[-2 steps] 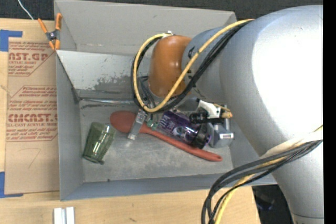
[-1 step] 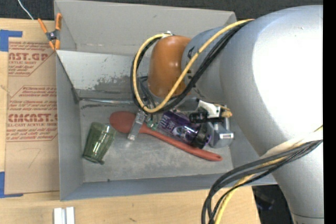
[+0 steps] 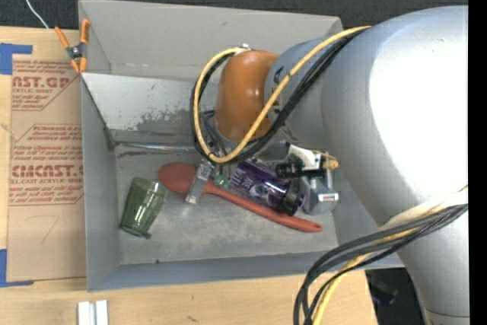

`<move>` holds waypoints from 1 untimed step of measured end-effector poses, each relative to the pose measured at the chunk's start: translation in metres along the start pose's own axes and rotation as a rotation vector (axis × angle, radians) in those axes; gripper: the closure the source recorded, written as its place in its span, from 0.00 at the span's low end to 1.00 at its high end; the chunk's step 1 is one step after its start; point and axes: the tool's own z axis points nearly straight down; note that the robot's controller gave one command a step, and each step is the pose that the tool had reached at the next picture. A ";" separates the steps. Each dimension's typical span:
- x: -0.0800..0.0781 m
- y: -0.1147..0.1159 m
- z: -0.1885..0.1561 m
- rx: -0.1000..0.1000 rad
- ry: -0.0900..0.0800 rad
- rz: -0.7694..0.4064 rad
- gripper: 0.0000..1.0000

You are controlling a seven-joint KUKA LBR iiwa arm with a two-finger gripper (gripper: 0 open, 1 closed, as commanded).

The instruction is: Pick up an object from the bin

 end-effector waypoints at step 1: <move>0.001 0.000 -0.020 0.001 0.002 0.007 1.00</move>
Offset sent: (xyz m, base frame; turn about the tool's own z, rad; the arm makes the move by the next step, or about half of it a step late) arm 0.0001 0.0001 0.0185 0.0000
